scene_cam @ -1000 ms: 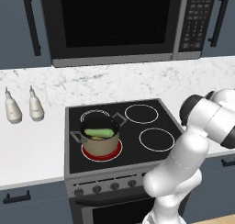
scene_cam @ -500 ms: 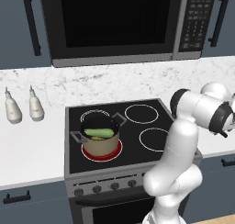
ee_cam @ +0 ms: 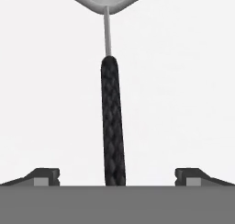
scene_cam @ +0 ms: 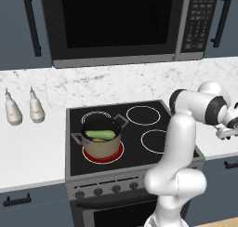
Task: Put the corn and potato in the pot. Retrieve the spatula and lightly stir the vegetables in the pot.
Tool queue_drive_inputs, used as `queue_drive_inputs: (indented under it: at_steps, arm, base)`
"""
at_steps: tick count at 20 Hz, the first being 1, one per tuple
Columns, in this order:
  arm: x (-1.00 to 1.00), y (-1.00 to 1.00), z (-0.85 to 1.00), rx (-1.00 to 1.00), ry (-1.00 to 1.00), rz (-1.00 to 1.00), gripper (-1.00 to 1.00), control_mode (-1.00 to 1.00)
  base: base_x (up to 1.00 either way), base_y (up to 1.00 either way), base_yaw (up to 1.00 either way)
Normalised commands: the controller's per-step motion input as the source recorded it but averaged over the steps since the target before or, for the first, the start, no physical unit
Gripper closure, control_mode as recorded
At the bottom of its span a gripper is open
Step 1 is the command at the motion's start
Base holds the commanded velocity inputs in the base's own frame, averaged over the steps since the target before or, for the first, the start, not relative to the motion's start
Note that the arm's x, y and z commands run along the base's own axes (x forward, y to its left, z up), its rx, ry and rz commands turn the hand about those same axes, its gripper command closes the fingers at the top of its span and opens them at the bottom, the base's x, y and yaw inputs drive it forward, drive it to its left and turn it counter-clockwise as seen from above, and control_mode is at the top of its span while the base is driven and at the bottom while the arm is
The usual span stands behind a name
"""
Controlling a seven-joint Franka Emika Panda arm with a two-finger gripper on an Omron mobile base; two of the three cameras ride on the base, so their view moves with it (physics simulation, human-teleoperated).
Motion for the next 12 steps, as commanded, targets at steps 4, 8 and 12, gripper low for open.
queue_drive_inputs:
  at_steps: [4,8,12]
  arm:
    - [0.30,0.00,-0.17,0.00,0.00,0.00,-1.00,-1.00]
    - [0.19,0.00,-0.20,0.00,0.00,0.00,-1.00,-1.00]
    - [-0.03,-0.02,-0.24,0.00,0.00,0.00,-1.00,-1.00]
  base:
    - [0.00,0.00,0.00]
    - [0.00,0.00,0.00]
    - [0.00,0.00,0.00]
